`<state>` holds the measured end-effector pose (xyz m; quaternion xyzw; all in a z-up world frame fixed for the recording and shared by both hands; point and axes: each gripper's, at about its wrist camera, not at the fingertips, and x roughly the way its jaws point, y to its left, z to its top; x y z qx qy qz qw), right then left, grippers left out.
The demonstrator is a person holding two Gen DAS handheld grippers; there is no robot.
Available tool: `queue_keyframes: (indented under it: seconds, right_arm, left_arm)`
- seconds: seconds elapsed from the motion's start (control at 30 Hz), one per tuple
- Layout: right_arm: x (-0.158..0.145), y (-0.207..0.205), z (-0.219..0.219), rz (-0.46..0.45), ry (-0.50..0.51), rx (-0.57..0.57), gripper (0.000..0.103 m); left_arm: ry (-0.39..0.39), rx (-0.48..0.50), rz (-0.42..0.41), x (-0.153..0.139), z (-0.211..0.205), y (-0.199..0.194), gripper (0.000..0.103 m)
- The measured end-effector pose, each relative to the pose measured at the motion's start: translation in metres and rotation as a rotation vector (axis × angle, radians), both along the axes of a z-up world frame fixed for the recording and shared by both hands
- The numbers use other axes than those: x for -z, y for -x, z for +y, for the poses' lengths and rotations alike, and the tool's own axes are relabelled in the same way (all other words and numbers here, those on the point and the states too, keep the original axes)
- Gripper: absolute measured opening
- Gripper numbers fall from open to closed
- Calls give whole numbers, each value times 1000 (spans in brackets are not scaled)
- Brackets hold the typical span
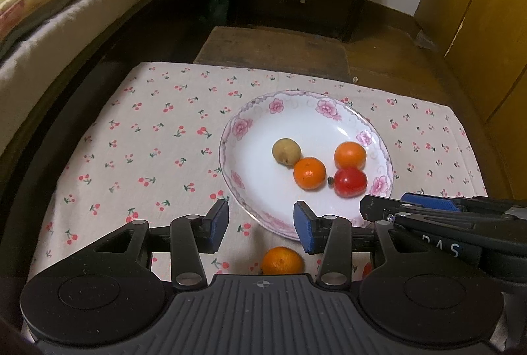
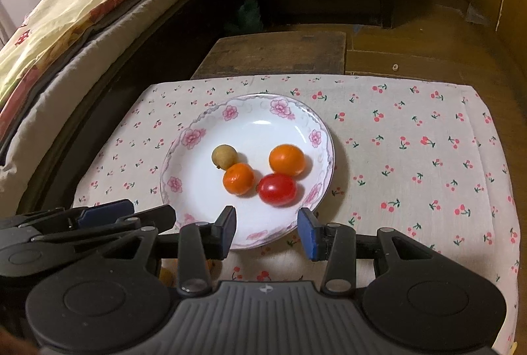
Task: Organize fruits
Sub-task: 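Move both open tools back to the fruit on the cloth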
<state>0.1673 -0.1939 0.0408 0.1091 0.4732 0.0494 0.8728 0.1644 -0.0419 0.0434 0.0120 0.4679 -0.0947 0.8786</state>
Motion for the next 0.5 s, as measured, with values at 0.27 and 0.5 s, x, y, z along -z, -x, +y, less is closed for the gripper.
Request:
queue_keyframes:
  seconds: [0.27,0.5]
  right_arm:
    - [0,9,4,8,-6,-2,42]
    - [1,21,16,22,-1,-37,42]
  left_arm:
    - [0,3,2,-1,5,10,52]
    - [15,-5,23,1,19,23,51]
